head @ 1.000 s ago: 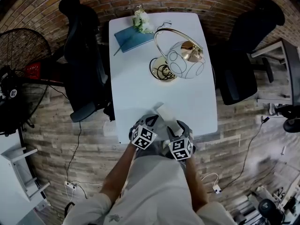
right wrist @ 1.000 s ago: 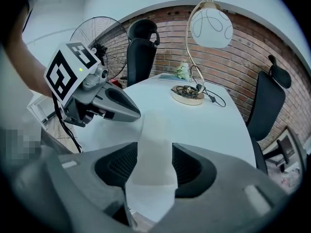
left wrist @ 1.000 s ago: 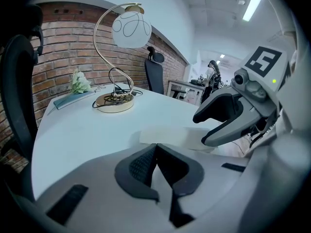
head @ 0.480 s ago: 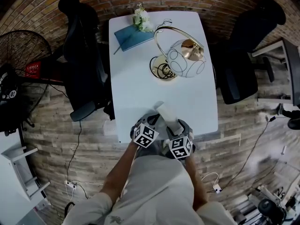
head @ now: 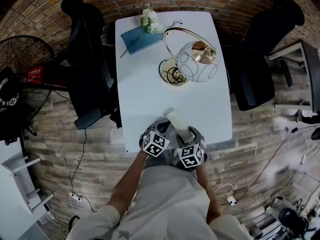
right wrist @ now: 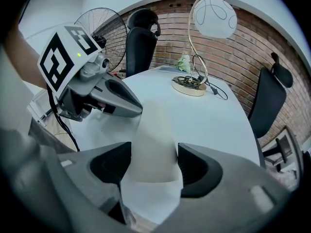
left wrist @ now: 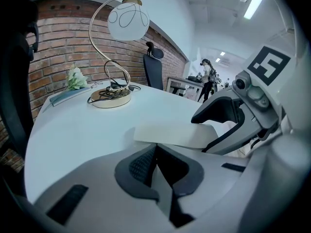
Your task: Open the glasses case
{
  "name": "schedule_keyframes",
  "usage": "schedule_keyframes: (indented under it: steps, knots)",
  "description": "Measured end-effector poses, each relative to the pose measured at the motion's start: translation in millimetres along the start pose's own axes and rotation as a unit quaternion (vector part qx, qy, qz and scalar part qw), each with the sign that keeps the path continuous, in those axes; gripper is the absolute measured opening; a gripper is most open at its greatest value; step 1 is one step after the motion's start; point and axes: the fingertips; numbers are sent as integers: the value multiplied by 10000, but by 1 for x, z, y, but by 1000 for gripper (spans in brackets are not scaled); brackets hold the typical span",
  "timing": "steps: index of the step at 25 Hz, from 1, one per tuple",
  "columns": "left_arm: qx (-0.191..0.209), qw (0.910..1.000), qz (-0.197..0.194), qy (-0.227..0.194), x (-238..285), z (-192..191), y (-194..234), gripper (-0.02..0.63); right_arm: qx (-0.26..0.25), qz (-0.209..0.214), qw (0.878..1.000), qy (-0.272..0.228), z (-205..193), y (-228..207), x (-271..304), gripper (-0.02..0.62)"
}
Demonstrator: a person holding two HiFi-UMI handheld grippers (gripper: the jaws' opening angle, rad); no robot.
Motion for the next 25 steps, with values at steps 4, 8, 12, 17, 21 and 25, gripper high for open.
schedule_keyframes:
  steps: [4, 8, 12, 17, 21, 25]
  knots:
    - [-6, 10000, 8, 6, 0, 0, 0, 5, 60, 39, 10000, -44, 1, -1, -1, 288]
    - [-8, 10000, 3, 15, 0, -1, 0, 5, 226, 155, 9996, -104, 3, -3, -2, 288]
    - [22, 10000, 1, 19, -1, 0, 0, 5, 330, 253, 9991, -119, 5, -3, -3, 288]
    - [45, 10000, -52, -52, -1, 4, -2, 6, 447, 327, 9984, -137, 6, -3, -5, 288]
    - [35, 10000, -45, -42, 0, 3, -2, 6, 451, 331, 9983, -135, 6, -3, -5, 288]
    - [40, 10000, -43, -35, 1, 3, -2, 5, 437, 341, 9984, -129, 5, -4, -5, 288]
Point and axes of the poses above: the fingertips, and each gripper's own axes: x forward along the fingers, y to its left, z out of its top, and after that the axes turned 8 degrees about -y, right-handed
